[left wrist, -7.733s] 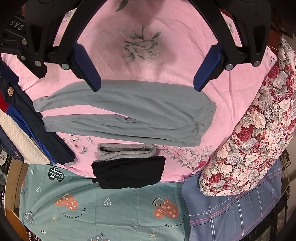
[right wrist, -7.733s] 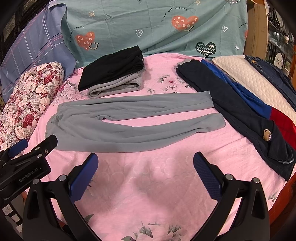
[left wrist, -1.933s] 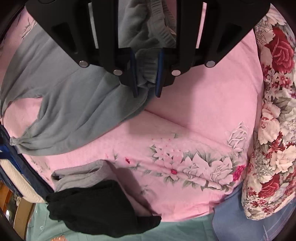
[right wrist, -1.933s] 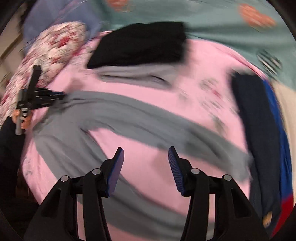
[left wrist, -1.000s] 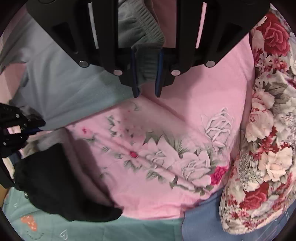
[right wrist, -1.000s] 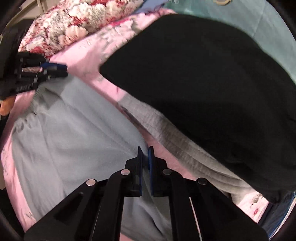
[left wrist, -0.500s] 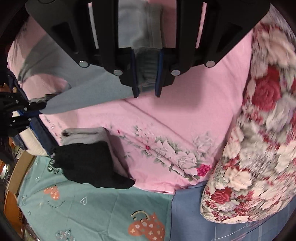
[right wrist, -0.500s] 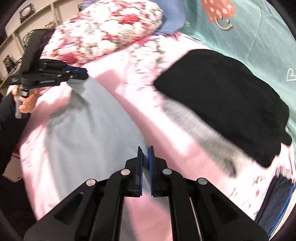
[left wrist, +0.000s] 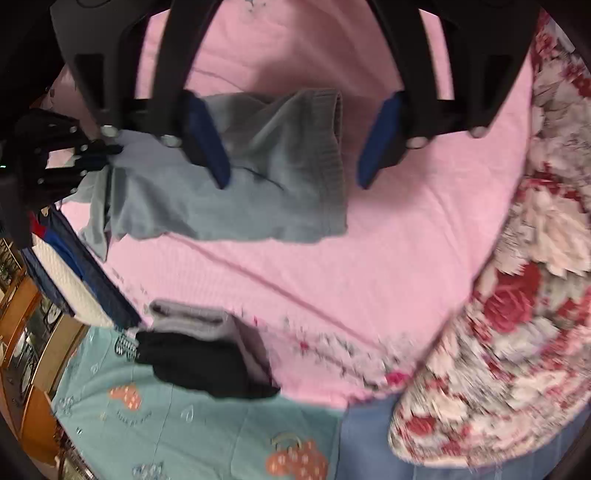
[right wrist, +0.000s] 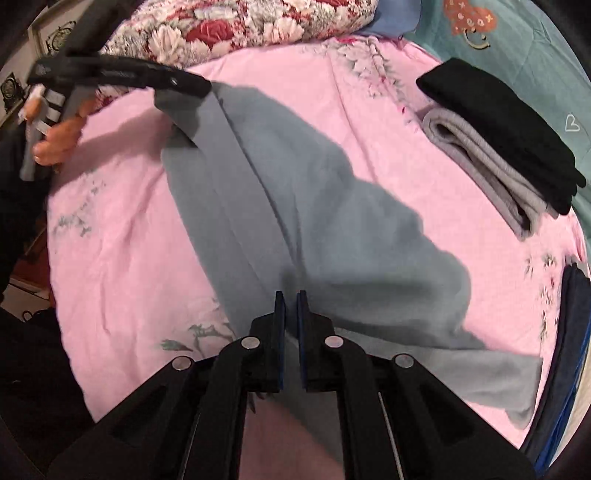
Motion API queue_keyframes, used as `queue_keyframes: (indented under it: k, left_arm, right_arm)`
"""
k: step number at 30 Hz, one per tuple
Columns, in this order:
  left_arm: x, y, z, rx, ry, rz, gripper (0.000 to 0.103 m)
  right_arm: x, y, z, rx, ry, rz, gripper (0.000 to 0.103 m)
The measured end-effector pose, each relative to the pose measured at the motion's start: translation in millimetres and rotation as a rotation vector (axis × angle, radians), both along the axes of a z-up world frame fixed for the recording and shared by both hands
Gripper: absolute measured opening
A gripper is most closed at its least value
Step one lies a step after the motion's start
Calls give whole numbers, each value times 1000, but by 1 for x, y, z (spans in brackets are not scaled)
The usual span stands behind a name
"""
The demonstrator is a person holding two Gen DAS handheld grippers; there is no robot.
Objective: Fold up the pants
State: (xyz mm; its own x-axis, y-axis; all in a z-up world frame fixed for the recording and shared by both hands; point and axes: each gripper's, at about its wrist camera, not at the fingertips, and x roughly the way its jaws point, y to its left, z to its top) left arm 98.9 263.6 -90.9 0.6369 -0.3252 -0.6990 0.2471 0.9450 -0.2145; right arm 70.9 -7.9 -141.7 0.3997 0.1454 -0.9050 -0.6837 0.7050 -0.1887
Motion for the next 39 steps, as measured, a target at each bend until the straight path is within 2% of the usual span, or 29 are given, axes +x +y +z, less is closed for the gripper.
queue_keyframes:
  k: [3, 6, 11, 12, 14, 16, 17, 18, 20, 21, 23, 25, 26, 27, 30, 33, 36, 39]
  left_arm:
    - [-12, 19, 17, -67, -17, 72, 84]
    - [-18, 27, 24, -133, 46, 194, 83]
    - [-23, -2, 26, -268, 69, 192, 82]
    - [-20, -13, 23, -285, 71, 182, 78]
    - [-10, -32, 13, -271, 104, 155, 54]
    - [1, -51, -6, -256, 177, 120, 14]
    - [6, -57, -16, -240, 214, 115, 11]
    - [9, -62, -27, -227, 248, 118, 10]
    - [14, -68, -50, -165, 313, 153, 10]
    - [15, -69, -59, -153, 330, 161, 10]
    - [14, -66, -61, -182, 313, 165, 10]
    - [14, -66, -63, -186, 308, 159, 10]
    - [14, -67, -64, -185, 304, 158, 10]
    - [13, -68, -64, -179, 294, 158, 10]
    - [15, -74, -60, -133, 262, 159, 10]
    - [13, -80, -59, -95, 237, 162, 10]
    - [11, -72, -59, -117, 235, 158, 10]
    - [10, -66, -61, -156, 240, 152, 10]
  right_arm:
    - [2, -1, -8, 18, 37, -16, 13]
    - [-1, -2, -2, 63, 78, 4, 22]
    - [-8, -11, 22, 178, 125, 16, 22]
    - [-6, -10, 26, 211, 116, 8, 22]
    - [2, -4, 28, 238, 94, -12, 18]
    - [10, 1, 20, 252, 93, -32, 15]
    - [15, 4, 10, 252, 118, -42, 14]
    - [17, 5, 3, 312, 155, -16, 14]
    - [18, 9, -17, 288, 252, -13, 14]
    - [13, 8, -14, 291, 208, -16, 14]
    - [9, 3, -4, 290, 223, -32, 14]
    - [13, -19, 18, 351, 217, -101, 21]
    - [17, -32, 26, 367, 204, -143, 38]
    - [25, -55, 41, 366, 176, -234, 51]
    - [57, -128, 67, 301, 121, -516, 51]
    - [104, -214, 68, 238, 163, -845, 51]
    - [146, -267, 49, 224, 257, -1025, 51]
    - [176, -294, 22, 202, 345, -1150, 51]
